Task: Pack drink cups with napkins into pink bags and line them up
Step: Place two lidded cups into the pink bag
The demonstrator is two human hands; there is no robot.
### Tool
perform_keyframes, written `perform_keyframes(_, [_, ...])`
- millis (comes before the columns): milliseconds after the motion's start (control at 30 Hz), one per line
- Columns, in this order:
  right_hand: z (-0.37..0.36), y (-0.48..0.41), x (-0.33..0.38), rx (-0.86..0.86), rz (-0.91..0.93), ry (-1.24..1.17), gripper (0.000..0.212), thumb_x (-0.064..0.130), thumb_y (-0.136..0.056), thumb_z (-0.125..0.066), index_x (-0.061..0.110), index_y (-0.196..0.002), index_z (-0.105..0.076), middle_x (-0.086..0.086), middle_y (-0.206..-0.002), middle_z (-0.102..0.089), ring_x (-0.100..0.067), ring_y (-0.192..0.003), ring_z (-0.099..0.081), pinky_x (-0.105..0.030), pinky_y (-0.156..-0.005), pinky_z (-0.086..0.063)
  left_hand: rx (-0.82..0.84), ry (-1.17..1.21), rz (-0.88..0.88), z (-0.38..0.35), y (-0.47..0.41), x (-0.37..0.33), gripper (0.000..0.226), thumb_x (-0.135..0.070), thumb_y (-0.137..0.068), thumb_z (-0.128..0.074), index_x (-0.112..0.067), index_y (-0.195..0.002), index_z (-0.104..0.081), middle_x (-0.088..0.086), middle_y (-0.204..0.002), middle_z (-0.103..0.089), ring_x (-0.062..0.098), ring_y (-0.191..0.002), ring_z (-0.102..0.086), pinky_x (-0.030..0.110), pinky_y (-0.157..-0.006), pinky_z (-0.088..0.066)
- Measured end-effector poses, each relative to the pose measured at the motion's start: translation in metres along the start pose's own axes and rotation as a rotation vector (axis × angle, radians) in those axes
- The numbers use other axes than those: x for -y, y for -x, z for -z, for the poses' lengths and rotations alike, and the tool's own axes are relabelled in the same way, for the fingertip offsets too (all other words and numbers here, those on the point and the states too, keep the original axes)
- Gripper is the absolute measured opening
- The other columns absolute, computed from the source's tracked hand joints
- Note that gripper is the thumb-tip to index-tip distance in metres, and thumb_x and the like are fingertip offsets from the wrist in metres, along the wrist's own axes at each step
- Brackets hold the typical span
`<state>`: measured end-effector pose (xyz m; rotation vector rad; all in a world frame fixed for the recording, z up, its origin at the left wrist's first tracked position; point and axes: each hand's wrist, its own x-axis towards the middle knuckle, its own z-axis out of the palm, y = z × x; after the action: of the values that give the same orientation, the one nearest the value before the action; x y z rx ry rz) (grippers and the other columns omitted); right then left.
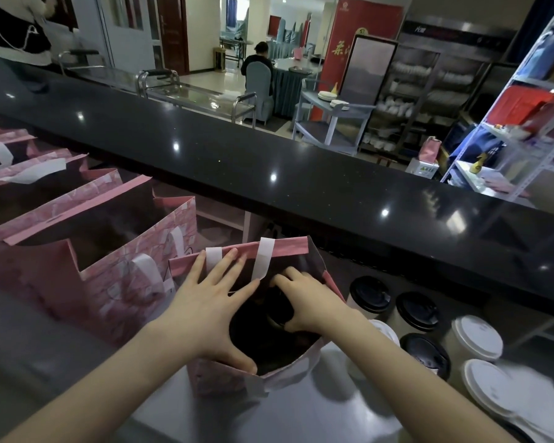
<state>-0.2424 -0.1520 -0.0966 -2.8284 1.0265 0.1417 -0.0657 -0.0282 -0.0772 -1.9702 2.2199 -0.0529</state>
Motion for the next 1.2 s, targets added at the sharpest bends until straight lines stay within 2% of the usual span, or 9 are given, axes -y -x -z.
perform_keyframes(267, [-0.012,-0.010,0.003,0.109,-0.082,-0.034,0.085,0.019,-0.067,-0.081,0.020,-0.139,-0.036,-0.006,-0.135,-0.040,-0.031,-0.116,-0.048,-0.041,-0.093,-0.050,-0.002,0.022,-0.008,-0.003,-0.007,0.004,0.125,-0.097,-0.054,-0.036,-0.036,-0.149,0.018,0.007,-0.156,0.029,0.024,-0.136,0.042,0.057,-0.112,0.022])
perform_keyframes(467, [-0.025,-0.009,0.024,0.092,-0.030,-0.026,0.071,0.036,-0.065,-0.081,0.017,-0.124,-0.045,-0.008,-0.116,-0.049,-0.031,-0.103,-0.054,-0.040,-0.081,-0.050,0.011,0.095,-0.004,-0.006,-0.015,0.020,0.125,-0.098,-0.050,-0.035,-0.040,-0.149,0.015,0.006,-0.158,0.025,0.023,-0.136,0.041,0.056,-0.111,0.023])
perform_keyframes(633, [-0.026,-0.023,0.038,0.110,-0.106,0.014,0.081,0.034,-0.072,-0.080,0.014,-0.138,-0.037,-0.012,-0.125,-0.047,-0.035,-0.112,-0.049,-0.045,-0.089,-0.048,-0.023,0.115,-0.039,-0.005,-0.028,0.029,0.125,-0.098,-0.047,-0.034,-0.039,-0.151,0.004,0.007,-0.160,0.018,0.022,-0.140,0.036,0.056,-0.112,0.021])
perform_keyframes(767, [-0.013,-0.029,0.036,0.137,-0.133,0.023,0.084,0.041,-0.077,-0.075,0.017,-0.145,-0.032,-0.012,-0.134,-0.044,-0.034,-0.120,-0.046,-0.047,-0.096,-0.046,-0.049,0.205,-0.055,0.001,-0.040,0.047,0.111,-0.098,-0.055,-0.025,-0.044,-0.150,-0.002,0.004,-0.162,0.008,0.015,-0.142,0.030,0.052,-0.115,0.018])
perform_keyframes(867, [0.010,-0.013,0.033,0.036,-0.100,-0.034,0.077,0.055,-0.082,-0.063,0.024,-0.146,-0.033,-0.001,-0.141,-0.042,-0.023,-0.125,-0.044,-0.041,-0.100,-0.045,-0.039,0.277,-0.050,0.002,-0.040,0.060,0.112,-0.101,-0.052,-0.016,-0.047,-0.149,-0.004,0.001,-0.163,0.006,0.011,-0.142,0.029,0.048,-0.117,0.016])
perform_keyframes(967, [0.035,0.021,0.024,-0.189,-0.076,-0.211,0.052,0.063,-0.087,-0.049,0.032,-0.129,-0.053,0.017,-0.132,-0.048,-0.005,-0.119,-0.048,-0.029,-0.096,-0.046,-0.004,0.357,-0.077,0.000,-0.033,0.064,0.126,-0.106,-0.043,-0.015,-0.042,-0.151,-0.007,-0.002,-0.161,0.012,0.006,-0.138,0.035,0.043,-0.116,0.020])
perform_keyframes(1067, [0.048,0.060,0.009,-0.208,-0.073,-0.187,0.055,0.074,-0.082,-0.043,0.035,-0.115,-0.063,0.024,-0.125,-0.051,0.004,-0.116,-0.045,-0.016,-0.094,-0.042,0.040,0.359,-0.136,-0.001,-0.026,0.059,0.134,-0.108,-0.036,-0.019,-0.041,-0.151,-0.003,-0.006,-0.156,0.022,0.006,-0.133,0.043,0.042,-0.112,0.026])
perform_keyframes(1133, [0.049,0.075,0.005,-0.172,-0.040,-0.069,0.049,0.066,-0.080,-0.058,0.030,-0.111,-0.067,0.016,-0.124,-0.056,0.000,-0.115,-0.049,-0.015,-0.093,-0.042,0.047,0.313,-0.153,-0.002,-0.025,0.053,0.130,-0.105,-0.041,-0.023,-0.039,-0.152,-0.003,-0.003,-0.157,0.022,0.009,-0.134,0.042,0.047,-0.112,0.025])
perform_keyframes(1200, [0.040,0.077,0.001,-0.252,0.024,0.111,0.033,0.034,-0.074,-0.080,0.021,-0.103,-0.071,0.006,-0.114,-0.065,-0.012,-0.106,-0.061,-0.024,-0.084,-0.052,0.034,0.272,-0.118,-0.003,-0.026,0.047,0.116,-0.095,-0.055,-0.031,-0.037,-0.152,-0.007,0.002,-0.160,0.017,0.013,-0.139,0.036,0.054,-0.114,0.020])
